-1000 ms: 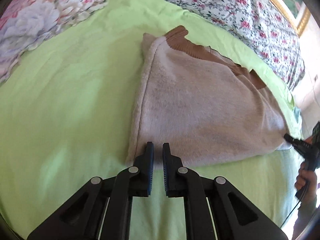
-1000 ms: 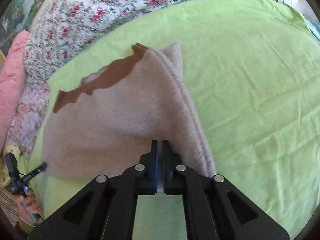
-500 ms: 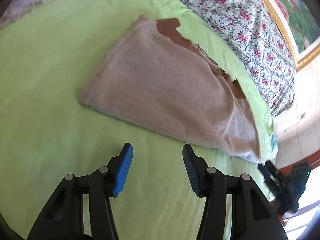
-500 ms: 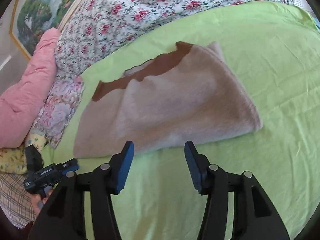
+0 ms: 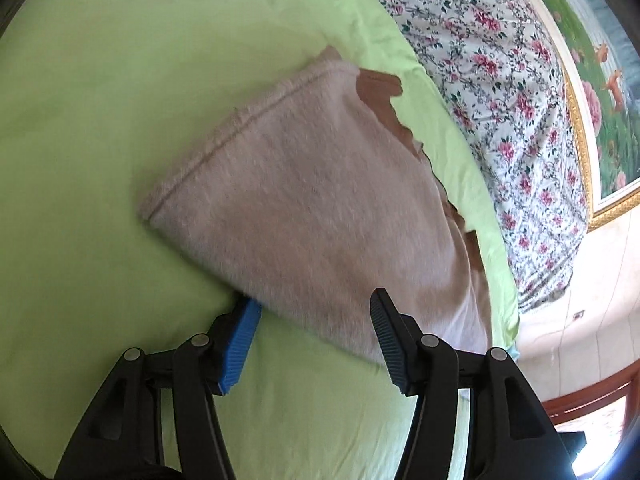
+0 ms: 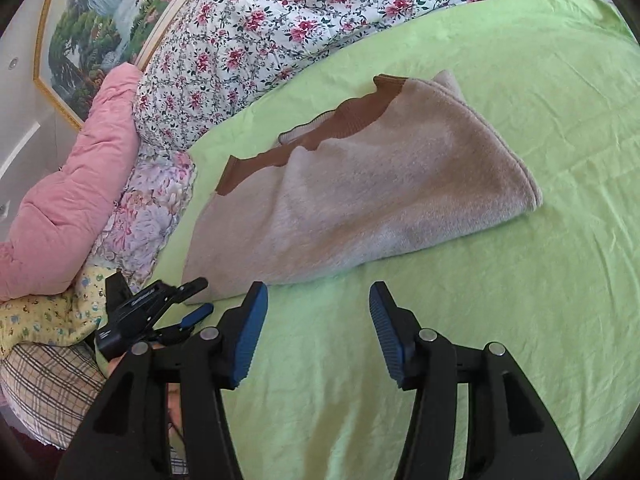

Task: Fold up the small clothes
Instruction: 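Grasp the folded bundle's edge with the left gripper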

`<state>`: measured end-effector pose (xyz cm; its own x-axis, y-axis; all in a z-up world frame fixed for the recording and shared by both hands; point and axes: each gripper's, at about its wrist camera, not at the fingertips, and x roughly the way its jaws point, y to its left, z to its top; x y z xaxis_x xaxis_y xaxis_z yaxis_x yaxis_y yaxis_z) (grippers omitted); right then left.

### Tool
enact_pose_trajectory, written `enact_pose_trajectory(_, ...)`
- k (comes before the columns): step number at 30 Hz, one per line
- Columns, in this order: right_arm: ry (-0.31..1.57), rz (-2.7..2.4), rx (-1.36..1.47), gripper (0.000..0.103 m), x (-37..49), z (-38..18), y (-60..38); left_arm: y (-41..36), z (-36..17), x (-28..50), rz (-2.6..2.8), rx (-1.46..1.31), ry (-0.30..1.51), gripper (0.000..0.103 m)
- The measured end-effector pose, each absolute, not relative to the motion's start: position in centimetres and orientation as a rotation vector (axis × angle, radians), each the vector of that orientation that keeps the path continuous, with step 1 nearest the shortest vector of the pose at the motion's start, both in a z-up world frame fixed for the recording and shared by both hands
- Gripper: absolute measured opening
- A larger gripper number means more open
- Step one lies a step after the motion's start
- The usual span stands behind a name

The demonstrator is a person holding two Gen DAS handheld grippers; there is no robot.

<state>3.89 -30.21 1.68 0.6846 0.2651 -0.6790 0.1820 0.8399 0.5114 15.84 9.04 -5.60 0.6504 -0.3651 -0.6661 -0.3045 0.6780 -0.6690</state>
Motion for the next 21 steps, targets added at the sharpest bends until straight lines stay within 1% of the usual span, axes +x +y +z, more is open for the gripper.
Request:
enact_pose_trajectory(9,0.849,0.06,0.598,0.055,4.4,1.0,-29.7,10.5,-5.2,18.9,0.021,-0.838,0.849,0.057)
enact_pose_trajectory(11,0.849,0.057,0.601,0.055,4.5,0.9,-29.9,11.0,-5.1,19.3,0.041,-0.837,0.842,0.051)
enact_pose_trajectory(12,0.848,0.055,0.602,0.055,4.4,0.9,-29.9,11.2,-5.1,19.7,0.056,-0.827,0.842,0.046)
enact_pose_trajectory(15,0.842,0.047,0.605,0.055,4.4,0.9,-30.3,11.3,-5.0,20.2,0.076,-0.796,0.842,0.037)
enact_pose_trajectory(16,0.842,0.043,0.607,0.055,4.4,0.9,-30.5,11.2,-4.9,20.3,0.078,-0.785,0.84,0.031)
enact_pose_trajectory(17,0.84,0.039,0.611,0.055,4.3,0.8,-30.5,11.1,-4.8,20.3,0.077,-0.772,0.838,0.027)
enact_pose_trajectory(18,0.839,0.038,0.614,0.055,4.3,0.8,-30.6,10.9,-4.6,20.5,0.071,-0.755,0.836,0.02)
enact_pose_trajectory(21,0.834,0.031,0.624,0.055,4.3,0.8,-31.0,9.8,-3.2,20.5,0.079,-0.653,0.835,0.012)
